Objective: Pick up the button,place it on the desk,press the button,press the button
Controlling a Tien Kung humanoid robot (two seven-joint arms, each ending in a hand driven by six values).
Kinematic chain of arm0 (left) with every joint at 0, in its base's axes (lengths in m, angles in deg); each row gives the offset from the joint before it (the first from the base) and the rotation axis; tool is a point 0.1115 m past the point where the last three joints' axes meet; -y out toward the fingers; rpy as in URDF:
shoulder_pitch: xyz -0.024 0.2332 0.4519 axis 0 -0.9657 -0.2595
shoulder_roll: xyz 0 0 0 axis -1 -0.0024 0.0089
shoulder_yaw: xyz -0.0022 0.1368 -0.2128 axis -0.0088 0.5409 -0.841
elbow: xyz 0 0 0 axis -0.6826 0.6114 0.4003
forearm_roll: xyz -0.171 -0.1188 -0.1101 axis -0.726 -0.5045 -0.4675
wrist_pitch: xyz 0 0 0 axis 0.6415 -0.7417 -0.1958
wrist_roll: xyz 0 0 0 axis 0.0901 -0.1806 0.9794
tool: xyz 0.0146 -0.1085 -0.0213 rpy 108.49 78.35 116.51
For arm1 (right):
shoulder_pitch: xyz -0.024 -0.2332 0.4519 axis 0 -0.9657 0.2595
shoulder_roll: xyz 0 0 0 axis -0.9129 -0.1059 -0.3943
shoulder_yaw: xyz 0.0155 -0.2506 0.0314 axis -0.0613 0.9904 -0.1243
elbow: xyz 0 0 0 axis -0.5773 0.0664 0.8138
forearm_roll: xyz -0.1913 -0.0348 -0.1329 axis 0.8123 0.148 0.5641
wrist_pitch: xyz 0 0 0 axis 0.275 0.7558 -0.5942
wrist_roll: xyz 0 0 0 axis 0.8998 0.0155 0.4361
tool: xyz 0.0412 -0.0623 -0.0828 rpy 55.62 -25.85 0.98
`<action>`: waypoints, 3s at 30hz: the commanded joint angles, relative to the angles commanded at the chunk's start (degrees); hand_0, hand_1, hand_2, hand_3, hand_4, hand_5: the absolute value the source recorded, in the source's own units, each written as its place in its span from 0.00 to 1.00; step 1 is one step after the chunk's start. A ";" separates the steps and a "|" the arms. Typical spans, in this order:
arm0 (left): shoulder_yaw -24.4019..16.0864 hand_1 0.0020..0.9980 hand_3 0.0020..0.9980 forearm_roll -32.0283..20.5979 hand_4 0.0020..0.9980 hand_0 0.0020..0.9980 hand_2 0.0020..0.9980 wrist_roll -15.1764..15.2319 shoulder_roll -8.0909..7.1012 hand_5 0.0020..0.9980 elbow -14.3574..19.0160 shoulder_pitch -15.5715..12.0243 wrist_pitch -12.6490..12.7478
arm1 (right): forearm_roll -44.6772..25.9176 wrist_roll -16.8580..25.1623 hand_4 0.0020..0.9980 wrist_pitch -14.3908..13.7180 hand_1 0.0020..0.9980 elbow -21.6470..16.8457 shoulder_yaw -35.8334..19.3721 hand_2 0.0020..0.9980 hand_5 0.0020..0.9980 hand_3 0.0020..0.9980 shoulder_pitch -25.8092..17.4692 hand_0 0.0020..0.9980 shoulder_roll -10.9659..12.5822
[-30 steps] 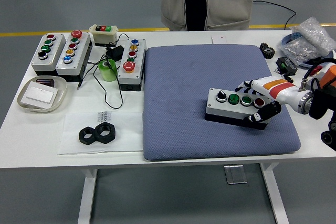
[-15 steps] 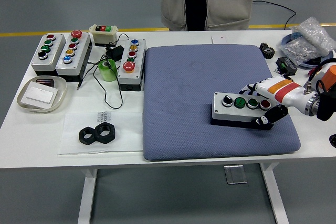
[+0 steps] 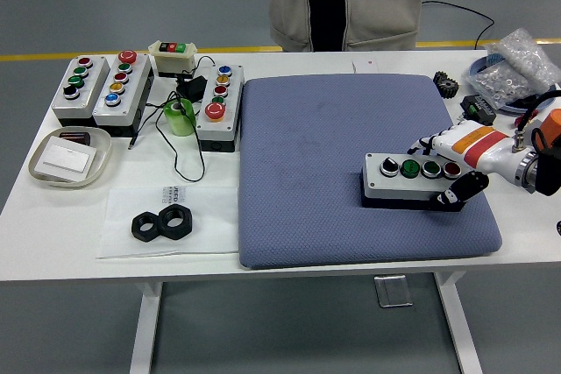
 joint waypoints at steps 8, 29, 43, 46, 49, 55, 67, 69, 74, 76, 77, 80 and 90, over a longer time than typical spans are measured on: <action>-0.03 0.83 0.84 0.11 0.65 0.71 0.89 -0.04 0.02 1.00 0.04 -0.13 -0.02 | 0.45 -0.12 0.79 0.49 0.58 -0.09 -0.03 0.64 0.02 0.85 0.00 0.56 -0.17; -0.95 0.83 0.83 1.78 0.65 0.71 0.89 -0.56 0.19 1.00 -0.01 -0.92 0.04 | -3.93 2.01 0.95 -2.81 0.86 -0.26 -0.42 1.00 0.02 1.00 -1.27 0.91 -0.20; -0.49 0.83 0.83 1.31 0.65 0.71 0.89 -0.36 0.13 1.00 0.02 -0.81 -0.08 | -1.84 0.68 0.94 -2.56 0.89 -1.50 -2.15 1.00 0.01 1.00 -2.57 0.96 0.55; -0.33 0.83 0.83 1.07 0.65 0.70 0.89 -0.27 0.13 1.00 0.00 -0.81 -0.10 | -2.24 0.25 0.95 -1.54 0.89 -3.74 -2.83 1.00 0.01 1.00 -3.56 0.96 1.54; -0.41 0.83 0.83 1.25 0.65 0.70 0.89 -0.32 0.13 1.00 -0.01 -0.80 -0.09 | -4.05 -0.06 0.95 -0.74 0.89 -6.39 -4.53 1.00 0.01 1.00 -5.01 0.96 2.72; -0.66 0.83 0.83 1.60 0.65 0.71 0.89 -0.37 0.18 1.00 -0.06 -0.89 -0.09 | -10.10 -1.31 0.95 -0.50 0.88 -12.67 -11.85 1.00 0.01 1.00 -8.59 0.94 4.90; -0.33 0.83 0.83 1.38 0.65 0.71 0.89 -0.20 0.11 1.00 -0.09 -0.85 -0.16 | -17.88 -11.38 0.71 -12.54 0.59 -18.20 -21.24 0.65 0.00 1.00 -15.95 0.62 7.51; -0.32 0.83 0.83 1.39 0.65 0.71 0.89 -0.20 0.10 1.00 -0.10 -0.86 -0.18 | -19.38 -11.84 0.71 -13.93 0.59 -18.02 -21.86 0.65 0.00 1.00 -17.05 0.62 7.69; -0.47 0.83 0.83 1.62 0.65 0.71 0.89 -0.27 0.14 1.00 -0.10 -0.93 -0.18 | -23.82 -11.42 0.58 -14.19 0.27 -17.96 -23.78 0.37 0.00 0.86 -19.77 0.28 7.84; -0.56 0.83 0.83 1.70 0.65 0.71 0.89 -0.30 0.17 1.00 -0.10 -0.98 -0.16 | -24.92 -11.26 0.56 -14.12 0.14 -18.08 -24.34 0.27 0.00 0.76 -20.66 0.28 7.79; -0.60 0.83 0.83 1.79 0.65 0.71 0.89 -0.33 0.17 1.00 -0.10 -1.01 -0.16 | -25.13 -11.22 0.56 -13.79 0.14 -18.16 -24.53 0.27 0.00 0.76 -21.04 0.28 7.76; -0.71 0.83 0.83 1.91 0.65 0.71 0.89 -0.40 0.20 1.00 -0.10 -1.04 -0.14 | -25.03 -11.63 0.56 -12.59 0.14 -18.23 -24.53 0.27 0.00 0.76 -21.68 0.28 7.66; -0.65 0.83 0.83 1.99 0.65 0.71 0.89 -0.40 0.17 1.00 -0.08 -1.08 -0.13 | -22.15 -14.24 0.63 -6.33 0.10 -18.40 -23.66 0.24 0.00 0.75 -22.21 0.26 7.39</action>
